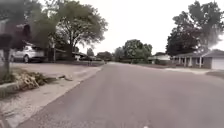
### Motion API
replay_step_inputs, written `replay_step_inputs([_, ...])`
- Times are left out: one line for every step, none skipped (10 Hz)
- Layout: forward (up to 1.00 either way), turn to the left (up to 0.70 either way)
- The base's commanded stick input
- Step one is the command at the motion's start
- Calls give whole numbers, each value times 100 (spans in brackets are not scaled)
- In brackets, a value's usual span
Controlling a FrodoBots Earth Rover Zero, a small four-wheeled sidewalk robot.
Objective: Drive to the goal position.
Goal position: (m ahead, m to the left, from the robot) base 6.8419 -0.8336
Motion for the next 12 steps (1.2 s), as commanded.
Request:
replay_step_inputs([70, 0])
replay_step_inputs([70, 0])
replay_step_inputs([70, 0])
replay_step_inputs([70, 0])
replay_step_inputs([70, 0])
replay_step_inputs([70, 0])
replay_step_inputs([70, 0])
replay_step_inputs([70, 0])
replay_step_inputs([70, 0])
replay_step_inputs([70, 0])
replay_step_inputs([70, 0])
replay_step_inputs([70, 0])
